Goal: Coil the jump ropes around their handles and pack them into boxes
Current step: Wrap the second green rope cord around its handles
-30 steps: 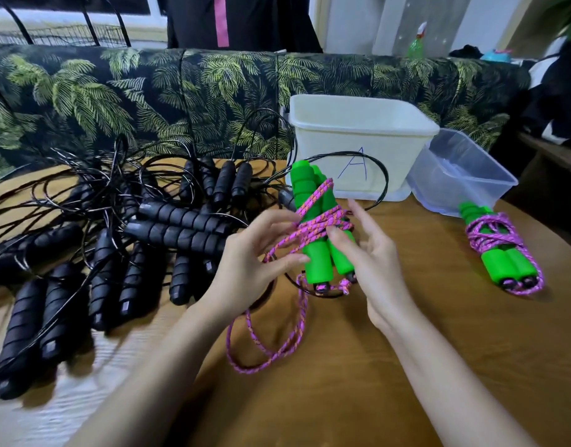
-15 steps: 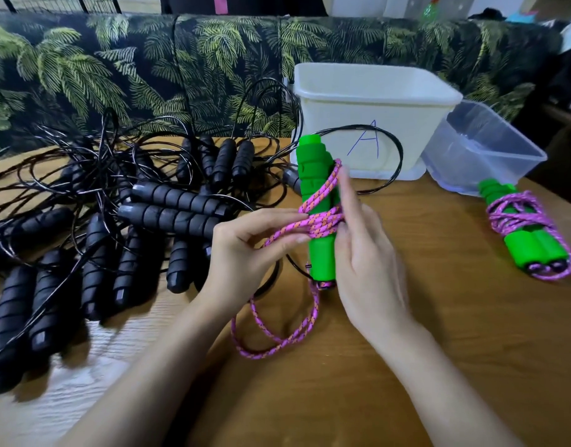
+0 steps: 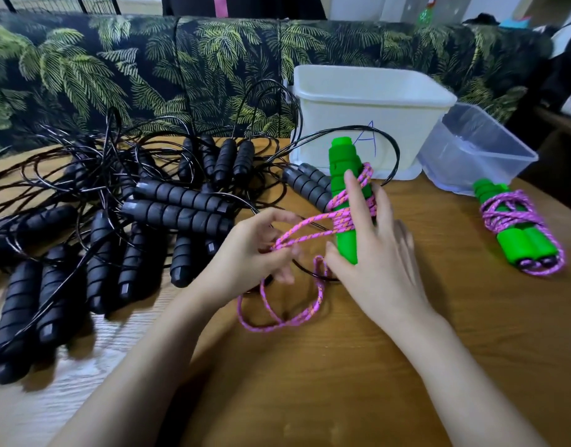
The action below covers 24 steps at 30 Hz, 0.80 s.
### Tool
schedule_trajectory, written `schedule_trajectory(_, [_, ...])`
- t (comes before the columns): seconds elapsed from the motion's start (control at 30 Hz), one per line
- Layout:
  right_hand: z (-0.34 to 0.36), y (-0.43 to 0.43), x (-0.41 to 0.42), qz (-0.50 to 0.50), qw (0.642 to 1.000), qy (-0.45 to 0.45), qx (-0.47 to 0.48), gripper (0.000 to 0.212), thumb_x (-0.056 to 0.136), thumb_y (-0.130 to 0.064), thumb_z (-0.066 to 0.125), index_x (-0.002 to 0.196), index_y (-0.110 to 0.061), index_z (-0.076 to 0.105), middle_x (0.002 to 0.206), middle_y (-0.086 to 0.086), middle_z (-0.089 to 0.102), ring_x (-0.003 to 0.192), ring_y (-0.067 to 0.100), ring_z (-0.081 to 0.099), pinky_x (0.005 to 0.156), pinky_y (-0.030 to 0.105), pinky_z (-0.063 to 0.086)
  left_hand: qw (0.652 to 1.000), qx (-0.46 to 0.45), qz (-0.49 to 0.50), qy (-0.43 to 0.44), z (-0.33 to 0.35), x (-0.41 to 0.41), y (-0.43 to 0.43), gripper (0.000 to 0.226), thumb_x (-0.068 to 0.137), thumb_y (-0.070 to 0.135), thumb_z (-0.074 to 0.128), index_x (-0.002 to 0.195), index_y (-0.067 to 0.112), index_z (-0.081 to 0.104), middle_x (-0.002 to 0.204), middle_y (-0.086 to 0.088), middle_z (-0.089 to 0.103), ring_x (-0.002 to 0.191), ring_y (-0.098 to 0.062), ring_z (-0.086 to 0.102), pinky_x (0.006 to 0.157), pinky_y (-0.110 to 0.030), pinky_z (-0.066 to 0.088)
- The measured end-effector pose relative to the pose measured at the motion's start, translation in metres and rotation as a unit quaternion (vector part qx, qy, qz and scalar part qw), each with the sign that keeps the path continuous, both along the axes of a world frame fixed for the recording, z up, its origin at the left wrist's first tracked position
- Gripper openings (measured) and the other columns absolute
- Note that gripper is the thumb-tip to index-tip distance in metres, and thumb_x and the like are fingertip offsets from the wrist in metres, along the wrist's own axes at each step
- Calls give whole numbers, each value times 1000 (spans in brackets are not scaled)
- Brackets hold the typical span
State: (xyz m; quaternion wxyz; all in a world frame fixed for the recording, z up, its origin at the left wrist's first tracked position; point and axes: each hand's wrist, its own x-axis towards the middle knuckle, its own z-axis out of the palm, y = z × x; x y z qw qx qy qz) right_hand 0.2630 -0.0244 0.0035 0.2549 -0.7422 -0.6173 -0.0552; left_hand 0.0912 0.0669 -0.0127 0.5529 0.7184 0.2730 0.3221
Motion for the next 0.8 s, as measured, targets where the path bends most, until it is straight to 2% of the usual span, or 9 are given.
schedule_trajectory(0.1, [12,-8,13,-16,999,-20,-27,96,89,-39,61,155,-41,-8,161,15,16,127,38,49,117,57,23,997,-54,-37,43,22,-13,-5,22,83,23,71,103,14,71,65,-5,63,42,-10,40,40,-17,32])
schedule_trajectory(0.13, [15,-12,15,-17,999,-25,-35,95,90,-40,60,154,-42,-11,162,14,14,129,37,48,119,56,20,998,-19,-31,50,33,-18,-8,18,83,29,72,98,19,74,61,-2,60,44,-8,38,41,-16,30])
schedule_trajectory(0.2, [21,-21,15,-11,998,-27,-49,95,92,-42,57,152,-45,-15,163,12,10,130,35,46,120,54,15,975,202,49,80,55,-24,-14,22,87,43,69,97,25,78,63,5,62,51,-5,50,47,-21,40])
schedule_trajectory(0.3, [25,-32,6,6,998,2,-57,94,94,-43,55,149,-47,-21,164,8,5,133,32,41,121,52,11,761,611,159,150,73,-32,-14,35,96,42,52,102,20,79,69,5,63,60,-15,61,52,-27,47])
schedule_trajectory(0.4, [23,-38,-6,11,996,26,-87,93,95,-44,53,148,-46,-24,163,6,3,131,33,42,121,53,12,664,678,164,271,53,-33,-6,45,94,36,40,104,12,77,76,-3,64,70,-26,63,61,-34,48])
schedule_trajectory(0.47, [18,-39,-13,12,994,33,-104,93,94,-44,52,149,-45,-23,163,5,3,129,35,44,120,54,15,671,637,183,333,24,-25,-14,50,92,37,37,114,9,72,96,-6,69,87,-30,65,83,-43,44])
schedule_trajectory(0.57, [13,-39,-19,20,992,42,-117,93,95,-47,51,148,-46,-25,164,7,2,131,35,45,119,52,17,755,558,172,298,-10,-2,-41,55,101,42,31,130,6,61,117,-6,68,104,-26,63,104,-46,38])
schedule_trajectory(0.7, [7,-37,-17,48,989,88,-106,97,93,-46,54,138,-59,-31,163,1,2,133,35,43,115,53,26,824,493,184,210,-16,9,-45,50,101,43,34,133,11,56,87,2,60,83,-18,53,79,-33,37])
schedule_trajectory(0.8, [4,-33,-13,106,970,214,-51,99,90,-33,64,143,-63,-15,160,-9,14,125,18,51,101,41,46,897,383,167,141,-9,8,-31,55,101,47,39,133,8,61,83,1,60,80,-14,54,73,-30,41])
